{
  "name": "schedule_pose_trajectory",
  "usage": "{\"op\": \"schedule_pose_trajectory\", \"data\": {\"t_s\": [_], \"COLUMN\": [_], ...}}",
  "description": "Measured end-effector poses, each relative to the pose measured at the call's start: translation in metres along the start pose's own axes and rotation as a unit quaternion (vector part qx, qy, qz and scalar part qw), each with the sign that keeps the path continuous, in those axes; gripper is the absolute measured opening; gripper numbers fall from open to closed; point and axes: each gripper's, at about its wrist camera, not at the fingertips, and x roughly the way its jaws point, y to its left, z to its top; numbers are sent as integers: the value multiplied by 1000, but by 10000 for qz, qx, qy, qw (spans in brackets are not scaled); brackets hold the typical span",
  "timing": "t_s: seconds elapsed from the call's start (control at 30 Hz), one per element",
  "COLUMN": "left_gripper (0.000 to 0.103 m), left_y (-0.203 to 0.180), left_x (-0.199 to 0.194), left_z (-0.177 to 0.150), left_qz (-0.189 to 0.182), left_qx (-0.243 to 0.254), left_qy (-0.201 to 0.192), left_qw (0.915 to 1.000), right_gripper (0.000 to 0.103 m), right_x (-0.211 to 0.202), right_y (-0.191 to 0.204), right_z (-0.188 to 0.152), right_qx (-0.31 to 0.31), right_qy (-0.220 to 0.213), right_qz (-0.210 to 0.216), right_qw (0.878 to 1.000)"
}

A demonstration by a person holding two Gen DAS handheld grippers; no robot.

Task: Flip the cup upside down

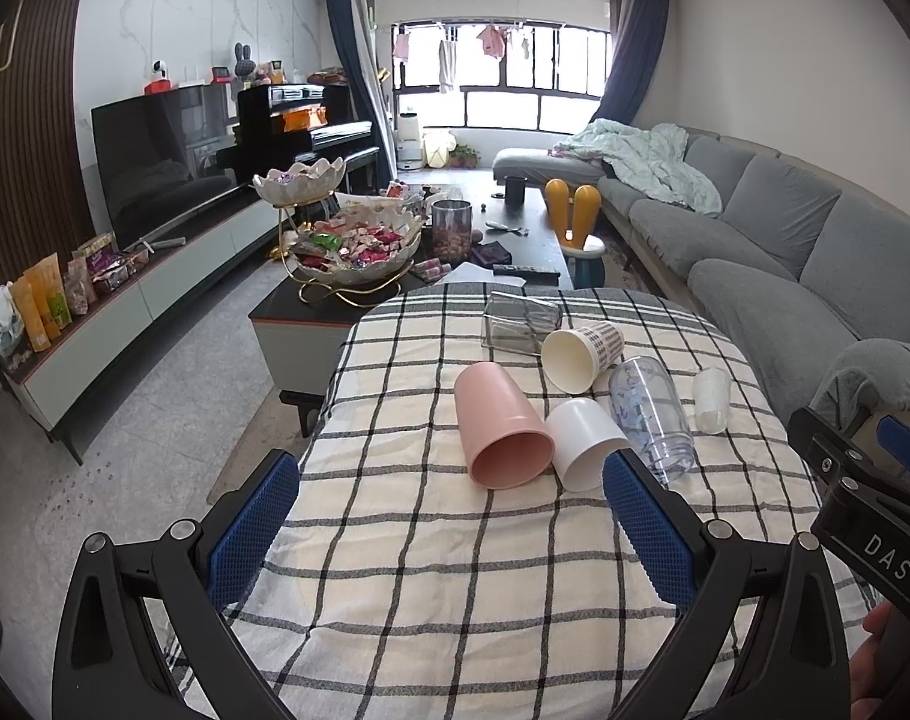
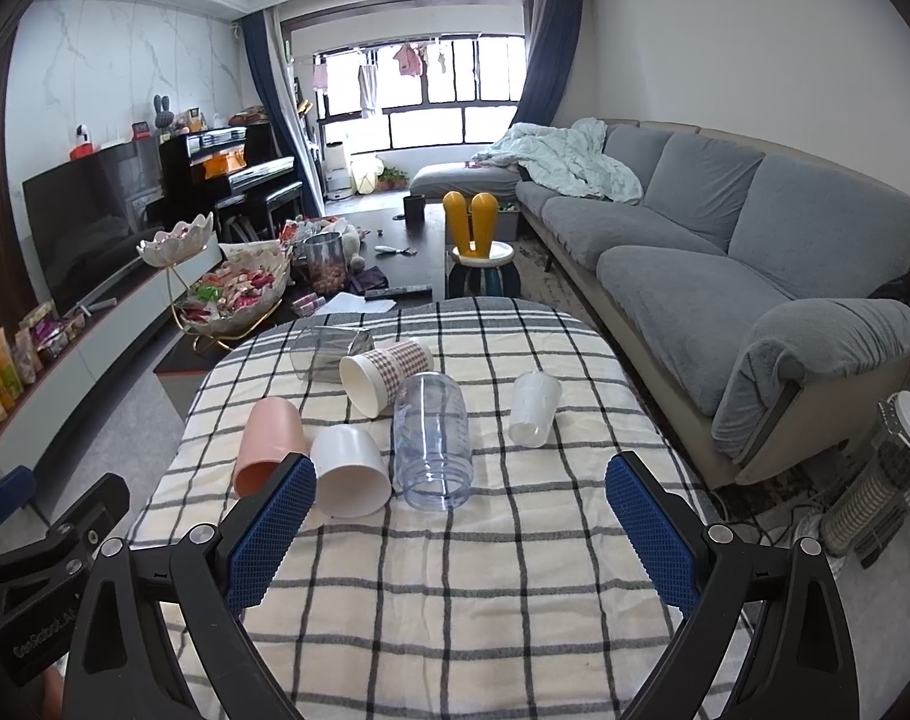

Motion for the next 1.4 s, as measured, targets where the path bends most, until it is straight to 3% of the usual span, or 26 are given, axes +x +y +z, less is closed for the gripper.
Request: {"op": "schedule_pose_trajectory", "data": {"t_s": [0.43, 0.67, 0.9, 1.13, 1.4], "left_gripper": [103, 103, 103, 103, 103], "left_y": [6, 11, 8, 12, 20], "left_x": [40, 79, 123, 152, 191], "left_z": [56, 78, 84, 87, 84], "left_qz": [1011, 1496, 1807, 2051, 2246], "left_qx": [-864, -1577, -2176, -2625, -3181], "left_qy": [44, 374, 776, 1055, 1499], "left_qw": [9911, 9754, 9560, 9370, 9088], "right_gripper": [97, 97, 97, 97, 97], "right_x": [86, 162, 237, 294, 331], "right_y": [27, 54, 96, 142, 180], "right_z": [81, 120, 138, 143, 136], "right_qx": [-860, -1619, -2750, -3767, -4744], "right_qy": [630, 1395, 2205, 2895, 3172], "right_qz": [656, 1062, 1396, 1675, 1675], "right_qw": [9921, 9711, 9253, 8639, 8039]}}
